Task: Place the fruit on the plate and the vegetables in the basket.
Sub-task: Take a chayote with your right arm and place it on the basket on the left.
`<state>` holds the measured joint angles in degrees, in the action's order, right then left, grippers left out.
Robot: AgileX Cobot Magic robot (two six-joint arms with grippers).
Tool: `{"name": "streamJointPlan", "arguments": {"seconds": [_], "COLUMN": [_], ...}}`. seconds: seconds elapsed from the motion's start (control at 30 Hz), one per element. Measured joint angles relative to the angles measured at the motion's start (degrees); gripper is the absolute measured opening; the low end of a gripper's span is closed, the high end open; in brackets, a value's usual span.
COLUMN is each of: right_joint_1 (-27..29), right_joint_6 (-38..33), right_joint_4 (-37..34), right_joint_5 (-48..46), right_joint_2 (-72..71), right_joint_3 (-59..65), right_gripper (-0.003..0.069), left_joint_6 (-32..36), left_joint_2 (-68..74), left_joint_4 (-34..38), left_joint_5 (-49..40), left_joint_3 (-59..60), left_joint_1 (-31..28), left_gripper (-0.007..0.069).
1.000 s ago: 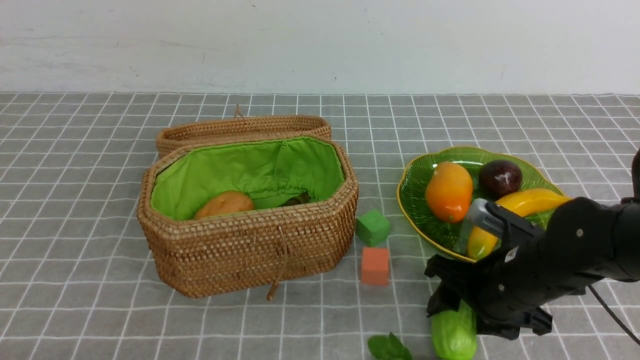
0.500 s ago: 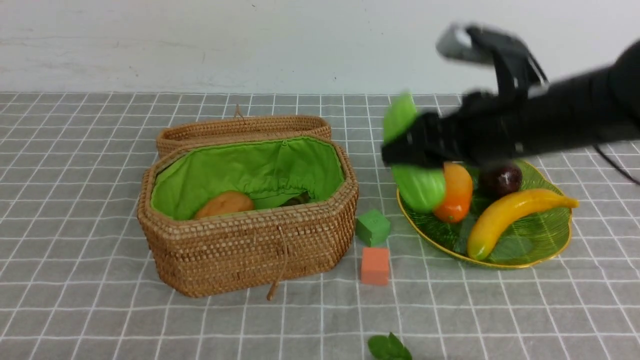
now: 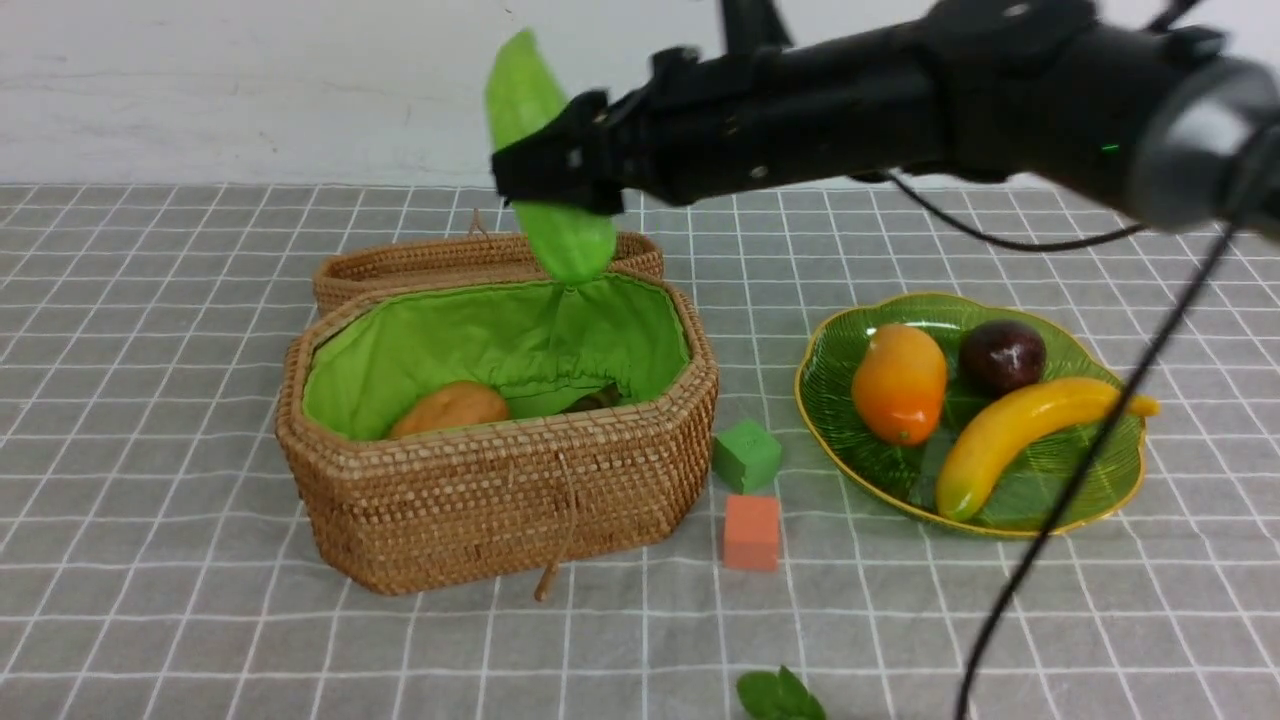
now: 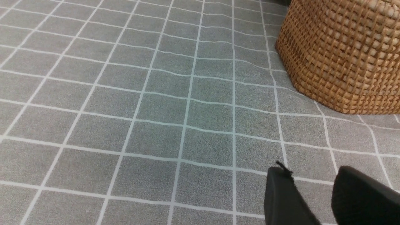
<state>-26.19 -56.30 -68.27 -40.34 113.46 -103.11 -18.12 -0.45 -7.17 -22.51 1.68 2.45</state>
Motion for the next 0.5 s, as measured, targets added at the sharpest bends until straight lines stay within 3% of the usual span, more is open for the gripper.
{"name": "streamJointPlan", "arguments": {"seconds": [0.17,0.33,0.5], "right_joint_1": [-0.2,-0.1,0.9], "right_joint_6": [5.0,10.6,17.1], "right_joint_4": [6.5,15.0,26.8], "right_joint_5": [0.5,-2.3,-9.7], "right_joint_2": [3.2,1.9,-4.1], "right_joint_3": [-3.5,-4.0,-4.0], "right_gripper": [0.0488,0.0661,0.0658], "left_joint_6": [0.0,0.0,0.0], "left_joint_2": [0.0,0.0,0.0], "left_joint_4": [0.0,0.0,0.0], "left_joint_5": [0.0,0.0,0.0], "left_joint_3": [0.0,0.0,0.0], "left_joint_1": [0.0,0.0,0.0], "left_gripper": [0.0237,0.0237,0.0237]}}
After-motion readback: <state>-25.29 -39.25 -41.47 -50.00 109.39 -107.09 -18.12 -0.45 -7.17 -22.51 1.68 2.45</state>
